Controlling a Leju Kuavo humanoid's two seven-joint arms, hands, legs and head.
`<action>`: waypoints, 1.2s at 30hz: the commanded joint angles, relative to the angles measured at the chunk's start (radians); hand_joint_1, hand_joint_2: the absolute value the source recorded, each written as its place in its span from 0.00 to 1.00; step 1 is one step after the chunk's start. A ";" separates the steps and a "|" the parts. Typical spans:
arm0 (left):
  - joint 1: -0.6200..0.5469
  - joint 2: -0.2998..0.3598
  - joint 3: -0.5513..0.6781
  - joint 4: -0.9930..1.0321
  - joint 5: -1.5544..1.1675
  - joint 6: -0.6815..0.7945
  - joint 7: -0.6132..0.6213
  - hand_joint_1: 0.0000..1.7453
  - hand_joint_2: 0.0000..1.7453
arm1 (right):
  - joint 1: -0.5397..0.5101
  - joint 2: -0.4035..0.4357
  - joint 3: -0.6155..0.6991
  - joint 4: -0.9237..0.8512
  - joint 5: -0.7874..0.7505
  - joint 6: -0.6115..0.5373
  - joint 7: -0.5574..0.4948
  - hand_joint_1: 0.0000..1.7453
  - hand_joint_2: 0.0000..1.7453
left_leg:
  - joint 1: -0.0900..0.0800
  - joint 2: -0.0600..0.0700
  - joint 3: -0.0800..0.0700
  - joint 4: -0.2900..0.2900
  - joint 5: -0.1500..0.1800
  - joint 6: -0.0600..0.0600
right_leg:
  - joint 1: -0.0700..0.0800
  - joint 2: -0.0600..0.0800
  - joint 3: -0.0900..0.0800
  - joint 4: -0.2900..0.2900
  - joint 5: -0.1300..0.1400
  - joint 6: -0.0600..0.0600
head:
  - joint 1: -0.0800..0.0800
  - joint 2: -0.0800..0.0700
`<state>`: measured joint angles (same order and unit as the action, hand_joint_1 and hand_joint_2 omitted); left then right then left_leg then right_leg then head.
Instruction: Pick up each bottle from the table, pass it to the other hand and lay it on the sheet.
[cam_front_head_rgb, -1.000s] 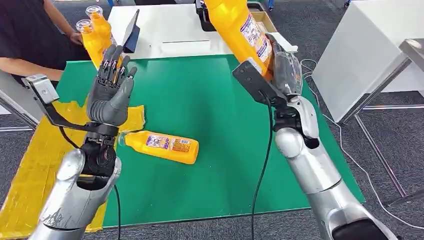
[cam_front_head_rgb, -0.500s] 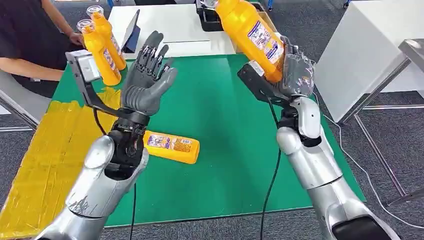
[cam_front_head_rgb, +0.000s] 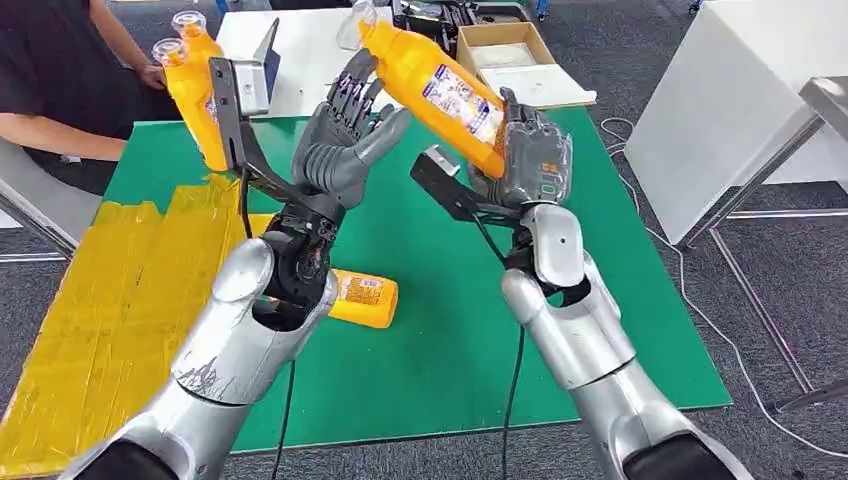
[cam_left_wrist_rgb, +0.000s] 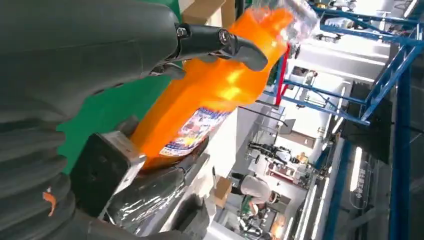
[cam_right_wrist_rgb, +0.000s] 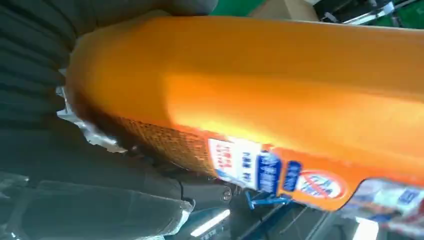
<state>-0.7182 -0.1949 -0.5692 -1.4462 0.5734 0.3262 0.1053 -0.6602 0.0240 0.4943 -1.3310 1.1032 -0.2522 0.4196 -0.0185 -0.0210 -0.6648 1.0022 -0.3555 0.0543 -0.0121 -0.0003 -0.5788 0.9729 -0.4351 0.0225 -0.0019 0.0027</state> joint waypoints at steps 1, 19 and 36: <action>-0.052 0.009 -0.021 0.073 0.014 0.023 0.014 0.00 1.00 | -0.029 0.032 0.124 0.009 -0.006 -0.029 -0.018 1.00 1.00 | 0.000 0.004 0.006 0.001 -0.003 -0.005 | 0.000 0.003 0.006 0.000 -0.002 -0.002 | 0.000 0.000; -0.126 0.017 -0.017 0.123 0.000 0.102 0.018 0.00 1.00 | -0.054 0.071 0.156 0.027 -0.052 -0.042 -0.023 1.00 1.00 | -0.001 0.001 0.001 0.000 -0.001 -0.003 | 0.002 0.001 0.002 0.000 -0.001 -0.001 | 0.000 0.000; -0.083 0.081 0.027 -0.083 -0.076 0.092 0.009 0.00 1.00 | -0.044 0.013 -0.140 0.240 -0.373 -0.041 -0.036 1.00 1.00 | -0.001 0.000 0.003 0.000 -0.001 -0.003 | 0.002 -0.001 0.005 0.000 -0.001 -0.001 | 0.000 0.000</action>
<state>-0.7908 -0.1938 -0.5680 -1.4180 0.5245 0.4162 0.1152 -0.6635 0.0809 0.5538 -1.2298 0.9223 -0.2770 0.4768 -0.0192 -0.0219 -0.6657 1.0022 -0.3550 0.0546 -0.0099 -0.0004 -0.5784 0.9729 -0.4350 0.0225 -0.0019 0.0027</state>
